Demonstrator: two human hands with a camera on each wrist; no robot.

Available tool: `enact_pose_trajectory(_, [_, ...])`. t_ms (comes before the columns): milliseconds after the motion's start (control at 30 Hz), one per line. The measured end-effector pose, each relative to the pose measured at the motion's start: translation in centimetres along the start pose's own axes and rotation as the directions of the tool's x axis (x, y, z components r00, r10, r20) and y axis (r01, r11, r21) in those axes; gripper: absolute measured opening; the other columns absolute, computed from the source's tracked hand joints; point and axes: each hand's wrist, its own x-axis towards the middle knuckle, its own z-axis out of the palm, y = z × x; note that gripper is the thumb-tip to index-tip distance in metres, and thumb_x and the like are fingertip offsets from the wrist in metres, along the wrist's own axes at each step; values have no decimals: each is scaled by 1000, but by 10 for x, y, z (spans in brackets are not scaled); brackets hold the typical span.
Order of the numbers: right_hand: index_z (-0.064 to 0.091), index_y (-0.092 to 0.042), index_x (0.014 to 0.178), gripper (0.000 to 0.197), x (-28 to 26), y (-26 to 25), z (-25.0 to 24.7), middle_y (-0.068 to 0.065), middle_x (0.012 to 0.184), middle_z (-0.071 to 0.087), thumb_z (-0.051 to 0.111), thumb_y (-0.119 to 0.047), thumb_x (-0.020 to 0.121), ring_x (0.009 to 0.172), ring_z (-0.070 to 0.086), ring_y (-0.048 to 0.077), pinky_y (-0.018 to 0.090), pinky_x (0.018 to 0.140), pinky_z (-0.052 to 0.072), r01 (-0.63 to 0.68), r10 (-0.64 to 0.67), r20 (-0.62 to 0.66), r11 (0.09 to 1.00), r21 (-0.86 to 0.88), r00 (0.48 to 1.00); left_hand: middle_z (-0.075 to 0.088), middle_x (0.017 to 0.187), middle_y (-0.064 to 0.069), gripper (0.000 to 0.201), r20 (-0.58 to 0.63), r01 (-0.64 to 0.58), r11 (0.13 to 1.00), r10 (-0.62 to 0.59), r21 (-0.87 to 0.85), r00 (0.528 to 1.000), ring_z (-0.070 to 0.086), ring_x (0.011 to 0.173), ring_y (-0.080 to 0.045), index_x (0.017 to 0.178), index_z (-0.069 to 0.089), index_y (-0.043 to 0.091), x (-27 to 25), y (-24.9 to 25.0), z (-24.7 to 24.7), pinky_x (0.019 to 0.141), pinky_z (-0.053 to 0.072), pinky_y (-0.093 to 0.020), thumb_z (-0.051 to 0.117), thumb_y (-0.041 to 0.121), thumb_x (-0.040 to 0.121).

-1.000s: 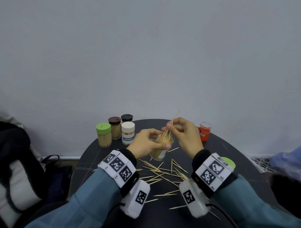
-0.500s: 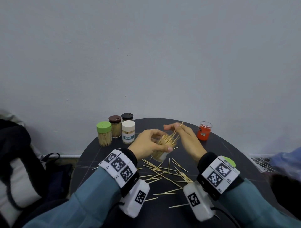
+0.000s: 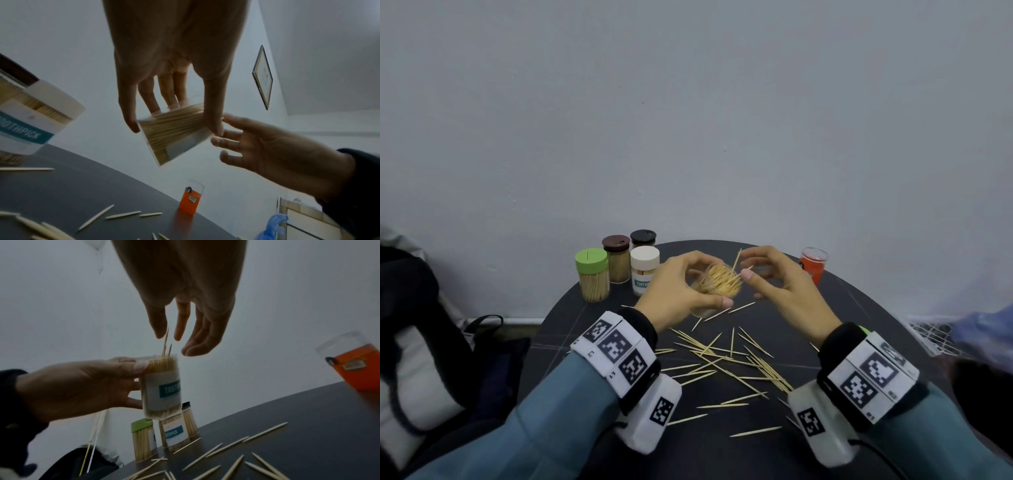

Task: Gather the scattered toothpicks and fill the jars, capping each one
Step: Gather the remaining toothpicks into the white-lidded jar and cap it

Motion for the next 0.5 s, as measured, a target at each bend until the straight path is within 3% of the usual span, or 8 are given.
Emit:
enact_pose_trajectory(67, [53, -34, 109, 28, 1, -1, -1, -2, 104, 61, 63, -23, 86, 83, 64, 12, 23, 68, 56, 18, -17, 21, 1000, -24, 1000, 63, 107, 11, 52, -19, 10, 1000, -9, 18, 1000, 55, 102, -2, 109, 61, 26, 0, 0, -1, 77, 39, -9, 85, 24, 63])
enact_pose_trajectory(233, [46, -37, 117, 46, 7, -4, -1, -7, 102, 59, 69, -21, 81, 74, 64, 4, 19, 74, 53, 43, -20, 127, 983, -177, 992, 63, 106, 10, 51, -22, 8, 998, -6, 62, 1000, 56, 102, -5, 109, 61, 25, 0, -3, -1, 77, 39, -9, 85, 23, 63])
enact_pose_trajectory(300, [53, -30, 112, 37, 9, -6, 0, -3, 97, 61, 68, -15, 82, 71, 65, 5, 19, 69, 55, 67, -43, 138, 984, -168, 989, 64, 108, 8, 53, -25, 4, 997, -2, 80, 1000, 56, 103, -7, 109, 61, 24, 0, -3, -1, 78, 40, -10, 86, 23, 62])
enact_pose_trajectory(400, [65, -16, 93, 12, 11, -8, 1, -1, 88, 68, 68, -12, 82, 68, 67, 7, 17, 65, 54, 98, -85, 85, 982, -160, 993, 64, 108, 8, 55, -33, -3, 993, 7, 114, 999, 57, 104, -8, 109, 62, 24, 0, -3, -2, 80, 43, -14, 87, 21, 60])
enact_pose_trajectory(500, [67, -17, 82, 6, 11, -8, 0, -6, 81, 69, 71, -13, 79, 72, 65, 3, 9, 67, 49, 88, -84, 32, 979, -185, 996, 65, 108, 8, 56, -50, -3, 992, 9, 124, 999, 56, 104, -8, 109, 62, 25, 1, -3, -3, 79, 41, -13, 87, 22, 60])
